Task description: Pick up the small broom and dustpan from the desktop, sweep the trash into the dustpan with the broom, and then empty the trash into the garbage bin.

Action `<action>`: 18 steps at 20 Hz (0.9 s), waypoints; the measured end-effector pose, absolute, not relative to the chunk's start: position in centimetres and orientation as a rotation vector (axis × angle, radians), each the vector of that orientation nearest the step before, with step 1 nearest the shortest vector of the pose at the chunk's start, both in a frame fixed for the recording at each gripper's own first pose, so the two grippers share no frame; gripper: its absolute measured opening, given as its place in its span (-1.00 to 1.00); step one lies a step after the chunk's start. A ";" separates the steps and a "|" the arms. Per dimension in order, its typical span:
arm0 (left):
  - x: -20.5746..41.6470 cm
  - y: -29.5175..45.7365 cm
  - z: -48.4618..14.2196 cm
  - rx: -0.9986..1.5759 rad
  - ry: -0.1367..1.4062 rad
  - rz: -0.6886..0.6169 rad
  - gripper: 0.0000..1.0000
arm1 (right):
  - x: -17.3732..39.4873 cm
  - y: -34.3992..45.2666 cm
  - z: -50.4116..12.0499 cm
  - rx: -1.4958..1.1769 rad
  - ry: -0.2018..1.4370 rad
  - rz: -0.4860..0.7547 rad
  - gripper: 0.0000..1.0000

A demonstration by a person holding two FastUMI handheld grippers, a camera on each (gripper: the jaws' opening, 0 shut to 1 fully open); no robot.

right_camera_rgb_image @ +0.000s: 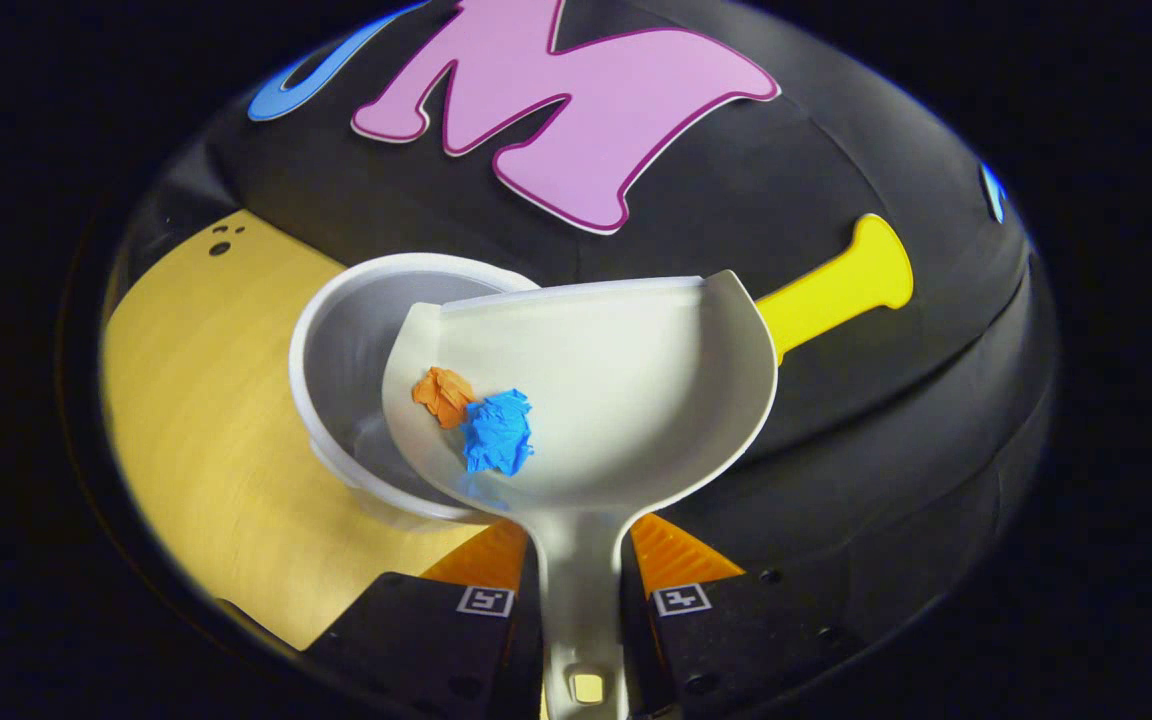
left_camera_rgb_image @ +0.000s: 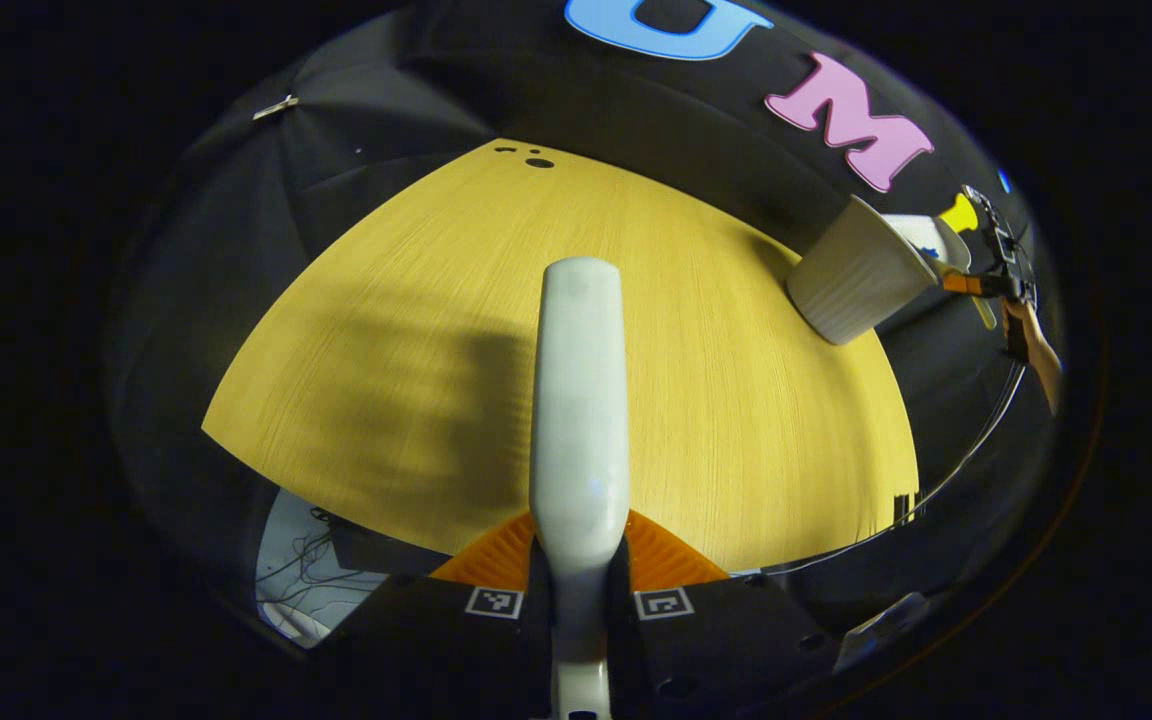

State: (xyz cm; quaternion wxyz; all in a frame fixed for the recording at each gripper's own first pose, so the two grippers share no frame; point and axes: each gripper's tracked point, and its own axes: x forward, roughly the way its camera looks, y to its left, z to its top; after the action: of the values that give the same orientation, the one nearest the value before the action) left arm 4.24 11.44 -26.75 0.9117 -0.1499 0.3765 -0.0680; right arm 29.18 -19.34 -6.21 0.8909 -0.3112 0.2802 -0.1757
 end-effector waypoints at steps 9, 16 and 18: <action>3.8 11.5 -27.3 -0.301 0.794 -0.104 -0.47 | 30.7 -20.6 -5.6 -0.986 0.563 -0.401 -0.29; 4.3 11.2 -27.4 -0.293 0.770 -0.090 -0.50 | 30.5 -20.9 -3.7 -1.342 0.510 -0.399 -0.29; 5.1 10.0 -26.9 -0.341 0.763 -0.096 -0.48 | 30.0 -21.6 -3.6 -1.403 0.478 -0.396 -0.29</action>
State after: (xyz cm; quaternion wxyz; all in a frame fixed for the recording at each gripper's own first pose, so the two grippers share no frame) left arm 5.05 9.99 -26.91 0.9128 -0.1654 0.3706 -0.0464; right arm 30.05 -21.63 -3.56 0.7199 -0.6348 0.2160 -0.1792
